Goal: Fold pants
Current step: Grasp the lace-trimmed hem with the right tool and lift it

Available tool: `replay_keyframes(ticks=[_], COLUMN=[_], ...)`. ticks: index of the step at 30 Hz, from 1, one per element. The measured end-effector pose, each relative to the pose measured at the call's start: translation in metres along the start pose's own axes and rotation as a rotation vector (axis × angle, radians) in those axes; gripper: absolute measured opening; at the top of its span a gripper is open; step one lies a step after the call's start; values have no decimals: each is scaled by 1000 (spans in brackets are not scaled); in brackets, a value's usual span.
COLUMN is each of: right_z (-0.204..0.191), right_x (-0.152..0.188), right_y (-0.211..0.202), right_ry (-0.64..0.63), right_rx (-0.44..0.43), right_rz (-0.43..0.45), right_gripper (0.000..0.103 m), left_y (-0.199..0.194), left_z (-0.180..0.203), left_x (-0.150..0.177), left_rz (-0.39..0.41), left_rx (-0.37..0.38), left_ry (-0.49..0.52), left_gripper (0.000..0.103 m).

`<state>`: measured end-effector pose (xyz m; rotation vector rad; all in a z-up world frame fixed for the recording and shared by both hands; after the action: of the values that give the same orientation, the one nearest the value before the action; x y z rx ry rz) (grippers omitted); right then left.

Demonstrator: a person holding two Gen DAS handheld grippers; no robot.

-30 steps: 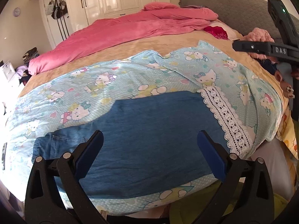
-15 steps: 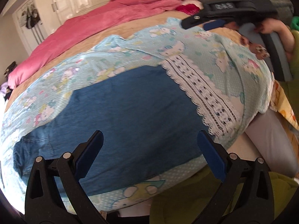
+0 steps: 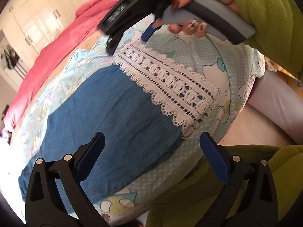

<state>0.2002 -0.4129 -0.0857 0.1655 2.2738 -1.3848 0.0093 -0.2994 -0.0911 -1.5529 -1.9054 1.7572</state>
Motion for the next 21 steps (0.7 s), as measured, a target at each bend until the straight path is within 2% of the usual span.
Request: replay_keyframes(ticks=[3,5,7,8,9,10,12,13,15,21], right_z=[-3,-5,-6,-8,-9,-10,-13,-12,-7,-12], right_x=[0,1,2,2,3,3,3,2,-1,0], right_y=[11,19,26,28,29,30,29,29,32,38], right_ry=[-19,-24,-37,-51,-57,-55,-58,-61,-39,-54], right_rx=[-6,-26,-18,-18,-24,-57,-85,-71,-49,-45], right_rz=[-28,-49,-68,-70,-74,-82,-79,-76,-68,-61], right_gripper=[96,86,81,74,53,43,44,45,55,65], left_y=[5,10,16,19,23,28,34,36,37,38], left_z=[9,16,23,28,32,37,43,45,46,44], left_x=[-1,-3,-4,-4,-3,-2,-1,-1,-3,-2], left_rz=[5,10,11,16,20,15,5,9,14,14], left_rx=[-16,-30,-43,-60,-85,-101,-92,-89,-81,-32], left_ry=[41,82,131,164,208,236,262,264,260,225], left_gripper=[94,95,95,95,94,94,92,92,91,87])
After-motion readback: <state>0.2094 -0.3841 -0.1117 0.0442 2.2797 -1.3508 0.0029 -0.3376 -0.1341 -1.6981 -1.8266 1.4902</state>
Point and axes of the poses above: each gripper's, at about its wrist camera, not at the fingertips, and y roughly the way its jaws point, z to its right, x to its underside, the point moved 3 cm from there along y, roughly the way its jaws point, and after that the axes turned 1 degree about -x, right-handed, at the moved point
